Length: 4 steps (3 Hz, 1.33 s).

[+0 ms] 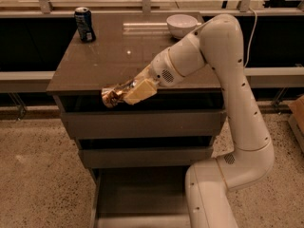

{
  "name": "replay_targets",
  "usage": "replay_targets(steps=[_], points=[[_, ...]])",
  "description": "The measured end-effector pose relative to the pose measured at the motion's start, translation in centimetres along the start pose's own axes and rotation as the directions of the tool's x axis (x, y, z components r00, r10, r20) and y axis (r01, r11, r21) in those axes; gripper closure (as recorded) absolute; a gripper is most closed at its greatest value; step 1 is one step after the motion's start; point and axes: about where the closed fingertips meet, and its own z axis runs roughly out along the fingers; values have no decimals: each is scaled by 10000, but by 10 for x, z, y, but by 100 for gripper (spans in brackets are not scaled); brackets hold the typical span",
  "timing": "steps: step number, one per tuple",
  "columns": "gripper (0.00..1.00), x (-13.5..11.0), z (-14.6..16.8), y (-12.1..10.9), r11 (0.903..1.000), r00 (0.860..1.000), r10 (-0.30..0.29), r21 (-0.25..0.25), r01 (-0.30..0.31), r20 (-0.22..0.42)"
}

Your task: Place orange can into bottom drawer

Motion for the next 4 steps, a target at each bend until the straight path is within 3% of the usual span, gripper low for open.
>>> replay_targets(steps=[1,2,3,4], points=[[100,15,15,6,9992,9974,177,-356,-202,-702],[100,44,29,13,9998,9850,186,14,-186,-1718],[100,79,46,25,9982,9535,-246,448,399,-3004],[100,112,63,41,9933,8995,-742,486,1052,-4306]])
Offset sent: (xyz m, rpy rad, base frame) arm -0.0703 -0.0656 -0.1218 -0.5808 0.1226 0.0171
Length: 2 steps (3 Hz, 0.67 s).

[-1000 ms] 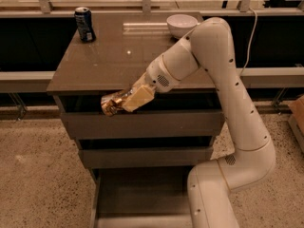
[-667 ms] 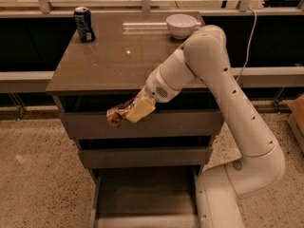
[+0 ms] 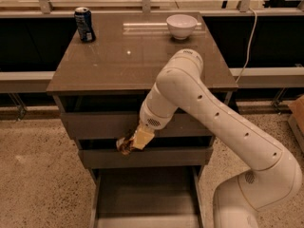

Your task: Place orange can into bottom drawer

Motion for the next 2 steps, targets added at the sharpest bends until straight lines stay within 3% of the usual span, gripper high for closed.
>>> replay_targets(steps=[1,2], points=[[100,28,32,24,9979,9908,-609,-277,580,-1206],[100,64,56,39,9975,9818,-467,-600,362,-1838]])
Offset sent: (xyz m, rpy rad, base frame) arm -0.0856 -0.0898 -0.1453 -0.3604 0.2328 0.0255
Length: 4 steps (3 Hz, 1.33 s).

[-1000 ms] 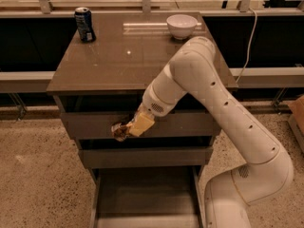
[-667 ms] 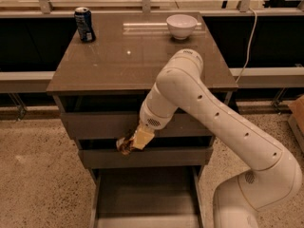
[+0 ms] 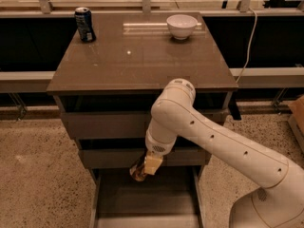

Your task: Place orange can into bottom drawer

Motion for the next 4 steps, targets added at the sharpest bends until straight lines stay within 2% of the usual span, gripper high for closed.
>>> replay_targets(steps=[2,3,4], points=[[100,-15,6,-6,9999,9983,68,93,-74,587],[100,2,31,-8,9964,9948,841,-75,-839,565],[100,38,72,-3,9842,9827,1768,-161,-1762,545]])
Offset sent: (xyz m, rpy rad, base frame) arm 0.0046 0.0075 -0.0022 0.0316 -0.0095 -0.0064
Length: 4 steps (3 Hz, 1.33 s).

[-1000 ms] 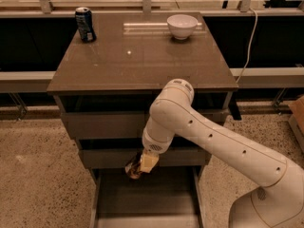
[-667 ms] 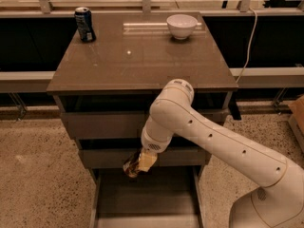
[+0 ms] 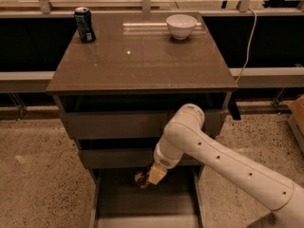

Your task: Place orange can into bottom drawer

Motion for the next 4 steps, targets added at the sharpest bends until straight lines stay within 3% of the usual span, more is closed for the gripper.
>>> replay_targets(steps=[1,2,4], points=[[100,53,50,-6,9956,9948,930,24,-932,423],[100,79,87,-13,9903,9839,1387,-68,-1388,1131],[100,100,149,-47,9789,9474,2043,-481,-1986,2462]])
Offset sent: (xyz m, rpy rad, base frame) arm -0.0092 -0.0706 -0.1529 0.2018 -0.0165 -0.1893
